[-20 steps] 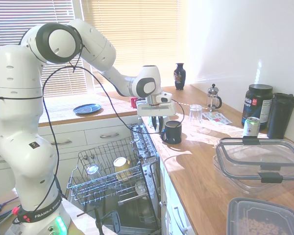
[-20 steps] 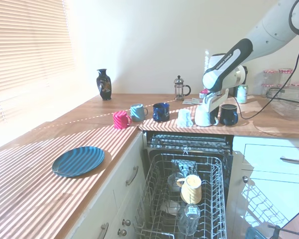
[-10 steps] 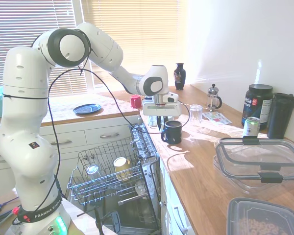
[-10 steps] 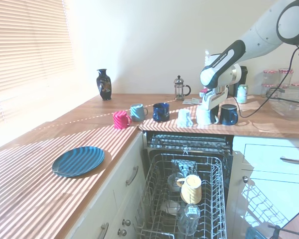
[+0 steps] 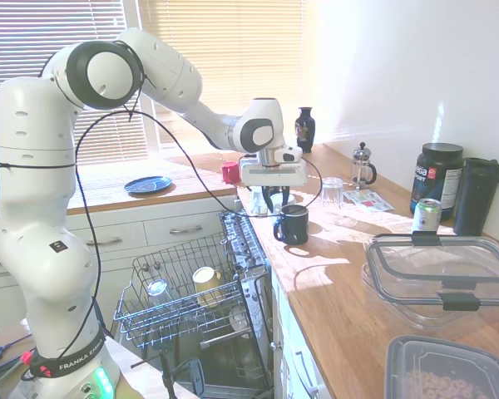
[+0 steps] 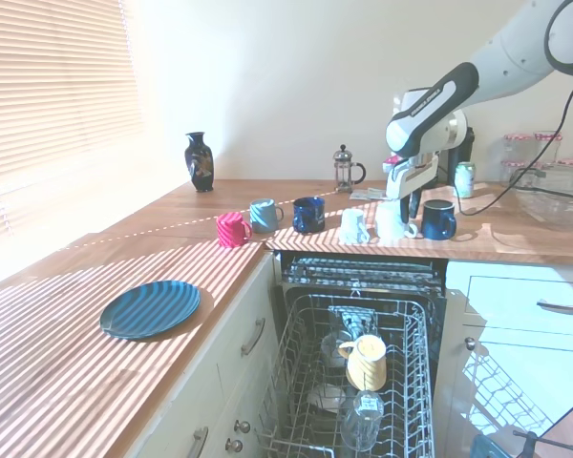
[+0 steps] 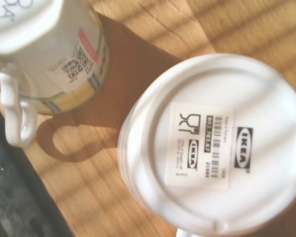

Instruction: Move the white mug from the dishwasher to the counter

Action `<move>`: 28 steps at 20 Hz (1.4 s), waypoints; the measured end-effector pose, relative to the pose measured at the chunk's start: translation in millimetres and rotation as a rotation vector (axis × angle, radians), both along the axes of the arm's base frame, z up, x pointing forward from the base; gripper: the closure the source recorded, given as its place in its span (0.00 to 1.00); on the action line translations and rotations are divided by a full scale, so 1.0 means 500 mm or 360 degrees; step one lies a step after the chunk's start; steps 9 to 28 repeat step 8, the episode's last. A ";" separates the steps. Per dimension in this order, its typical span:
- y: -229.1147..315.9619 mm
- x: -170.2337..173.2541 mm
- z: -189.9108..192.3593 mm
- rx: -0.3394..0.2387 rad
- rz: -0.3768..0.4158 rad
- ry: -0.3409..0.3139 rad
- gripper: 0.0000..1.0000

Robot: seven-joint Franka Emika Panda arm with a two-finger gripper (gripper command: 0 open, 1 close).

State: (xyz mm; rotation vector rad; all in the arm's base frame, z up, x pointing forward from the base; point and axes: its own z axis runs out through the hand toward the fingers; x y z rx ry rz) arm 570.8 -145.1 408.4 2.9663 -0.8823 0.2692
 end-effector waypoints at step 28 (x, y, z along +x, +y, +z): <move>0.083 -0.231 0.036 0.0051 -0.0051 -0.0058 0.00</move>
